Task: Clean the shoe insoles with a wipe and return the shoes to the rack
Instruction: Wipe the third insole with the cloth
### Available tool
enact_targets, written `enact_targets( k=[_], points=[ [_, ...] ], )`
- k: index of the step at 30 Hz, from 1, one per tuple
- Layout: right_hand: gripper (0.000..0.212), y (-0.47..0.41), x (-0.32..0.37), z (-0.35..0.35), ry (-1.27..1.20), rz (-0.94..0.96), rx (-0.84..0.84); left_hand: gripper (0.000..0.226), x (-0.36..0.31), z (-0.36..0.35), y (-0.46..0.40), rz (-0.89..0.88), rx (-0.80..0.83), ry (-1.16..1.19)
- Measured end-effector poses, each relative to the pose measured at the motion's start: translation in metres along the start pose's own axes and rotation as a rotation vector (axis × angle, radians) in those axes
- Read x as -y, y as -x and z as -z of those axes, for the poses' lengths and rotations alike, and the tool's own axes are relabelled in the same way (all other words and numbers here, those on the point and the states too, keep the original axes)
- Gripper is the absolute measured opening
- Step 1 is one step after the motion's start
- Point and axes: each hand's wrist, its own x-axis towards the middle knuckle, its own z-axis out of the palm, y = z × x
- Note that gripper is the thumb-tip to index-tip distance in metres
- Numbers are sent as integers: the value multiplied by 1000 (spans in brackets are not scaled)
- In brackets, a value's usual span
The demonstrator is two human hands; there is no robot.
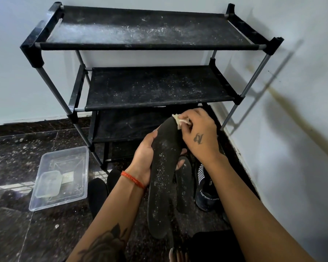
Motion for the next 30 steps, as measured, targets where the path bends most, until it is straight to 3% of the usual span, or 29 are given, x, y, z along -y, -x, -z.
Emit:
enact_targets(
  k=[3, 9, 13, 16, 21, 24, 27, 30],
  points=[
    [19, 3, -3, -1, 80, 31, 32, 46, 1, -2, 1, -14, 31, -29],
    [28, 0, -17, 10, 197, -250, 100, 42, 0, -2, 2, -33, 5, -5],
    [23, -2, -4, 8, 54, -53, -76, 41, 0, -2, 2, -39, 9, -5],
    [20, 2, 2, -2, 53, 91, -8, 42, 1, -5, 4, -48, 39, -22],
    [21, 1, -11, 5, 156, -123, 85, 38, -1, -4, 5, -55, 15, 10],
    [23, -1, -16, 12, 180, -219, 13, 38, -1, -4, 5, -55, -13, 16],
    [19, -5, -5, 10, 19, -137, -83, 37, -1, -5, 4, -60, -36, 9],
    [19, -2, 0, 2, 10, -33, -28, 39, 0, -6, 5, -58, -13, -4]
  ],
)
